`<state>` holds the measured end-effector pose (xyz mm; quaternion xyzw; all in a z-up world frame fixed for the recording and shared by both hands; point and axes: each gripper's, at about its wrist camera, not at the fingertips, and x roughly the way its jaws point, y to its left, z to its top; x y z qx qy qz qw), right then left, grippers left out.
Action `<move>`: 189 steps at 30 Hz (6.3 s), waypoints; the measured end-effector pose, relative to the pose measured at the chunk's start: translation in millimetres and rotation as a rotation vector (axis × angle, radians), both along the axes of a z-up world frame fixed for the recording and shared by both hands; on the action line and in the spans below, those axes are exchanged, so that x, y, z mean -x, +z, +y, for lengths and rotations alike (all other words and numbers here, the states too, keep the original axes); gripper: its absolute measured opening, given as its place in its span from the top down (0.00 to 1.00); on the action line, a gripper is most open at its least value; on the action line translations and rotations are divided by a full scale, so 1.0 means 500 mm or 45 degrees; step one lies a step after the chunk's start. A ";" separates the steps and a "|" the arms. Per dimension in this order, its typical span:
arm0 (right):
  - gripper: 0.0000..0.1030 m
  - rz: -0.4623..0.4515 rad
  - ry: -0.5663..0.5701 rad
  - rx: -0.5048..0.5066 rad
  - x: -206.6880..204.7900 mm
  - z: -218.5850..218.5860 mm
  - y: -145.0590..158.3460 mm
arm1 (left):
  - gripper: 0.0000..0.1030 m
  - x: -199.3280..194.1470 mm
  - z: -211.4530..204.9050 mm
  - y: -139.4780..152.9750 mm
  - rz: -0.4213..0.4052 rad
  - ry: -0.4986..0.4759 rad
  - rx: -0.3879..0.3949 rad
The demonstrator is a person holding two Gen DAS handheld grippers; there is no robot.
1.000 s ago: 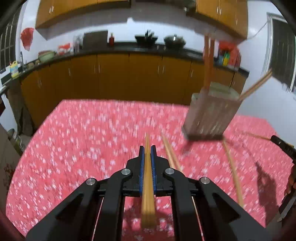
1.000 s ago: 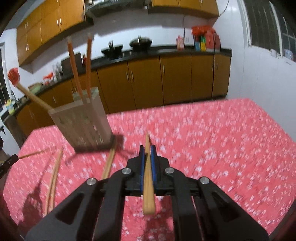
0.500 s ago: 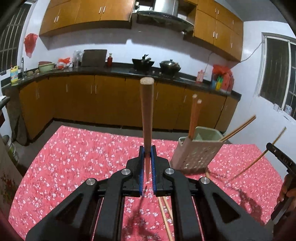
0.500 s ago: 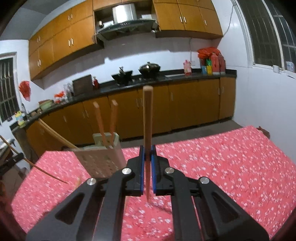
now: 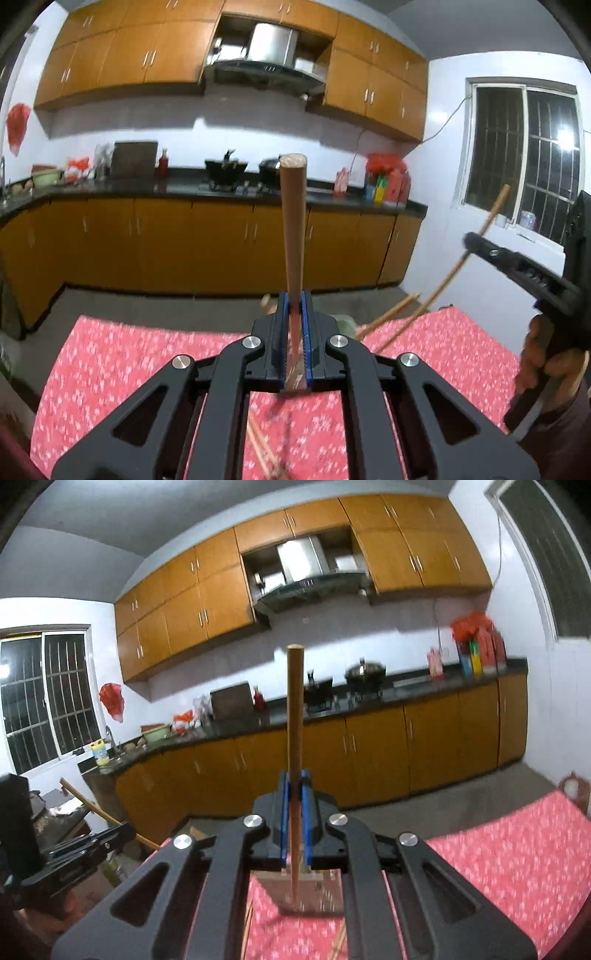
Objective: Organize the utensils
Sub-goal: 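Lower the chopstick into the beige holder and open the right tool, then return the right tool to the table and grasp another chopstick, then lift the chopstick off the table and turn it upright with the right tool, then carry the chopstick over the holder, lower it in, open the right tool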
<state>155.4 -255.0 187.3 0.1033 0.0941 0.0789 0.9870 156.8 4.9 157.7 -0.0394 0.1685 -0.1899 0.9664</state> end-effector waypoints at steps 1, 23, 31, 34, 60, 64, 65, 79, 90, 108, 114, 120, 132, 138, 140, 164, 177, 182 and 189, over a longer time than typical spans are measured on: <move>0.93 -0.028 -0.012 0.010 -0.010 0.010 0.006 | 0.93 -0.008 -0.010 0.012 -0.017 -0.002 0.008; 0.87 0.121 -0.066 0.095 -0.179 0.043 -0.127 | 0.93 -0.172 -0.110 -0.095 0.178 0.006 -0.063; 0.76 0.043 -0.066 0.067 -0.109 0.035 -0.090 | 0.92 -0.142 -0.083 -0.079 0.154 0.021 0.006; 0.76 0.019 -0.068 0.041 -0.065 0.024 -0.079 | 0.92 -0.126 -0.069 -0.064 0.120 0.026 0.027; 0.82 0.869 0.016 0.041 -0.029 0.019 -0.522 | 0.91 -0.033 0.065 -0.311 0.450 0.217 -0.057; 0.83 0.910 0.028 0.068 -0.031 0.041 -0.548 | 0.91 -0.034 0.074 -0.378 0.571 0.230 -0.042; 0.82 0.924 0.031 0.074 -0.037 0.045 -0.551 | 0.91 -0.034 0.075 -0.389 0.588 0.230 -0.038; 0.92 0.916 -0.092 0.212 -0.042 0.039 -0.562 | 0.91 -0.012 0.025 -0.465 0.699 0.126 -0.046; 0.92 0.903 -0.165 0.182 -0.042 -0.005 -0.564 | 0.91 -0.022 -0.017 -0.491 0.746 0.089 -0.119; 0.92 0.882 -0.229 0.139 -0.072 -0.046 -0.566 | 0.92 -0.077 0.062 -0.492 0.689 0.234 -0.203; 0.92 0.883 -0.231 0.131 -0.075 -0.050 -0.566 | 0.92 -0.073 0.052 -0.492 0.676 0.244 -0.231; 0.92 0.882 -0.228 0.121 -0.075 -0.050 -0.566 | 0.92 -0.075 0.046 -0.494 0.677 0.247 -0.234; 0.92 0.881 -0.223 0.108 -0.074 -0.052 -0.567 | 0.92 -0.074 0.059 -0.491 0.685 0.238 -0.199; 0.92 0.883 -0.210 0.131 -0.060 -0.043 -0.565 | 0.92 -0.057 0.052 -0.487 0.679 0.243 -0.238; 0.92 0.883 -0.199 0.133 -0.049 -0.040 -0.565 | 0.92 -0.048 0.048 -0.486 0.677 0.239 -0.246; 0.92 0.519 -0.229 0.079 0.013 -0.072 -0.359 | 0.93 -0.029 0.072 -0.287 0.383 0.271 -0.137; 0.93 0.488 -0.223 0.085 0.019 -0.070 -0.343 | 0.93 -0.032 0.069 -0.255 0.329 0.274 -0.112; 0.93 0.452 -0.208 0.091 0.019 -0.071 -0.321 | 0.93 -0.032 0.075 -0.240 0.312 0.267 -0.107; 0.93 0.261 -0.106 0.088 0.043 -0.051 -0.188 | 0.93 -0.016 0.074 -0.145 0.200 0.188 -0.068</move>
